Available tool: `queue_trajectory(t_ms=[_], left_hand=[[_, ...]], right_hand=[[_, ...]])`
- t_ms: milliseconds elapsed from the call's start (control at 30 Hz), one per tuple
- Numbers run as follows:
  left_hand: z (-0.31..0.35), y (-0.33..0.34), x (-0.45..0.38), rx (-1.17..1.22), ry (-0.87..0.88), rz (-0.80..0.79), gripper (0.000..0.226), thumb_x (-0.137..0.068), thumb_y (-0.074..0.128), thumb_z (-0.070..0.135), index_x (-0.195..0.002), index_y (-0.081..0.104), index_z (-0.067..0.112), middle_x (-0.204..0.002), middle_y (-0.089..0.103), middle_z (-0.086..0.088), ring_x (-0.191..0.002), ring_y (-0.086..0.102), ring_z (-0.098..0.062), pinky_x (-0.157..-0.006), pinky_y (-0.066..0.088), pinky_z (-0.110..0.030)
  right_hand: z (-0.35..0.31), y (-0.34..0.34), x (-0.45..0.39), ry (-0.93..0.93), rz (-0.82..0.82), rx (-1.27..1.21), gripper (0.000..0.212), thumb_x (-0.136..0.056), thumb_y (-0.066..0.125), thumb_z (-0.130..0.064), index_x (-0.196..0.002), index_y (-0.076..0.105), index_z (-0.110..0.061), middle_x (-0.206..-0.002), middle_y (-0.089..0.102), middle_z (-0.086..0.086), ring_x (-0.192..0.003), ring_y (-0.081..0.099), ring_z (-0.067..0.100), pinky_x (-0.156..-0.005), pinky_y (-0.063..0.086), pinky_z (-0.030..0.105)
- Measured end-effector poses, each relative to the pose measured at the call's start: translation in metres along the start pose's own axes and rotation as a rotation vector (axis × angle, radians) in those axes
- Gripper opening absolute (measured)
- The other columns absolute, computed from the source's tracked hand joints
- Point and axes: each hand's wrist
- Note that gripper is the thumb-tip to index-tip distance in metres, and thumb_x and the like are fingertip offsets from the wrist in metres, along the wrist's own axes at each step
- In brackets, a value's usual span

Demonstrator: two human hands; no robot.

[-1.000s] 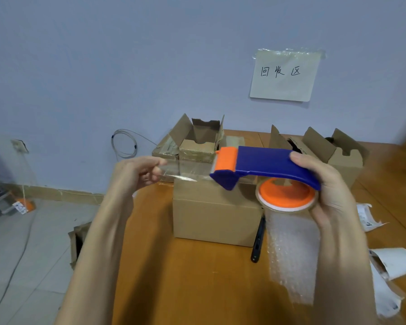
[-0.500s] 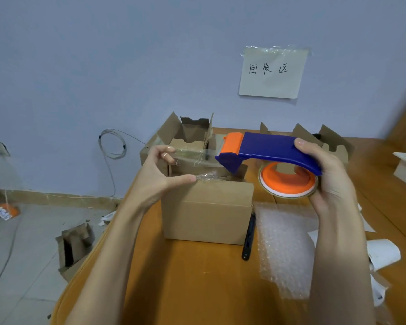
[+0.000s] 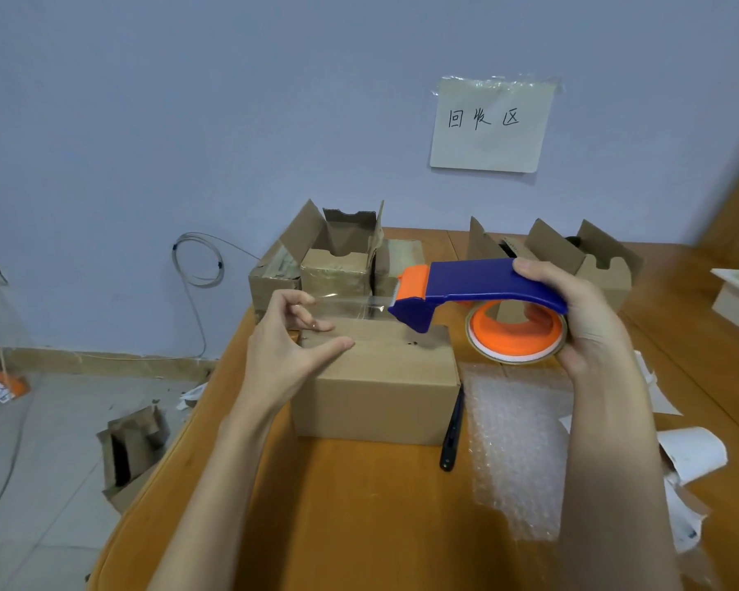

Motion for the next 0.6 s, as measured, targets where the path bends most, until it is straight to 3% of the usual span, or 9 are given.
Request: queue_trajectory(t_ms=[100,200,267,333,433,467,533,600], left_hand=[[-0.003,0.003,0.003,-0.018,-0.018,0.064,0.070,-0.051,0.078,0.055,-0.105,0.045,0.026,-0.080,0.057,0.017,-0.095,0.065,0.002,-0.090,0.044,-0.029],[-0.006,0.007,0.003,0.014,-0.043,0.107,0.071,-0.050,0.080,0.051,-0.103,0.039,0.028,-0.079,0.052,0.027,-0.099,0.066,-0.007,-0.091,0.043,-0.033],[-0.010,0.008,0.003,0.061,-0.060,0.117,0.073,-0.050,0.083,0.047,-0.103,0.036,0.026,-0.078,0.047,0.027,-0.099,0.067,-0.012,-0.091,0.043,-0.038],[-0.014,0.008,0.002,0.102,-0.073,0.120,0.073,-0.050,0.086,0.044,-0.101,0.035,0.030,-0.083,0.042,0.014,-0.097,0.067,-0.023,-0.092,0.045,-0.043],[-0.015,0.006,0.002,0.120,-0.068,0.106,0.072,-0.052,0.089,0.041,-0.100,0.035,0.032,-0.086,0.036,0.004,-0.099,0.062,-0.036,-0.086,0.046,-0.043],[-0.015,0.005,0.003,0.129,-0.071,0.100,0.073,-0.054,0.089,0.037,-0.102,0.035,0.027,-0.085,0.036,0.005,-0.096,0.064,-0.028,-0.083,0.044,-0.038],[-0.008,0.004,0.004,0.146,-0.080,0.074,0.071,-0.060,0.089,0.020,-0.105,0.034,0.015,-0.082,0.037,0.005,-0.084,0.064,0.000,-0.080,0.040,-0.028],[-0.003,0.000,0.004,0.161,-0.069,0.015,0.071,-0.057,0.087,0.024,-0.104,0.034,0.012,-0.085,0.041,-0.007,-0.086,0.066,0.005,-0.083,0.041,-0.027]], right_hand=[[0.005,0.002,-0.006,0.044,-0.016,0.023,0.006,-0.084,0.066,-0.022,-0.080,0.067,-0.017,-0.055,0.063,-0.011,-0.048,0.057,0.001,-0.049,0.045,0.015],[0.010,0.010,-0.012,0.087,-0.036,0.036,0.008,-0.081,0.070,-0.023,-0.082,0.067,-0.016,-0.061,0.064,-0.009,-0.049,0.058,0.001,-0.051,0.045,0.017],[0.013,0.015,-0.016,0.109,-0.062,0.040,0.028,-0.071,0.078,-0.026,-0.092,0.067,-0.011,-0.080,0.065,-0.002,-0.054,0.060,0.003,-0.049,0.046,0.018],[0.016,0.019,-0.019,0.132,-0.066,0.060,0.046,-0.063,0.081,-0.028,-0.101,0.066,-0.008,-0.091,0.064,0.004,-0.058,0.063,0.005,-0.047,0.047,0.018],[0.017,0.022,-0.023,0.125,-0.069,0.123,0.026,-0.068,0.080,-0.027,-0.088,0.072,-0.013,-0.101,0.063,0.007,-0.069,0.063,0.011,-0.050,0.048,0.019],[0.017,0.023,-0.025,0.120,-0.071,0.142,0.024,-0.068,0.081,-0.028,-0.086,0.073,-0.015,-0.103,0.063,0.007,-0.071,0.064,0.013,-0.051,0.049,0.020],[0.014,0.025,-0.027,0.122,-0.088,0.183,0.021,-0.070,0.080,-0.027,-0.085,0.073,-0.014,-0.089,0.069,0.005,-0.068,0.064,0.014,-0.052,0.050,0.022],[0.012,0.028,-0.028,0.125,-0.095,0.214,0.011,-0.075,0.077,-0.022,-0.081,0.072,-0.014,-0.072,0.069,0.002,-0.060,0.063,0.013,-0.053,0.050,0.022]])
Point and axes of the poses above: each hand's wrist, its own x-axis away from the middle knuckle, its own y-axis out of the palm, z = x × y
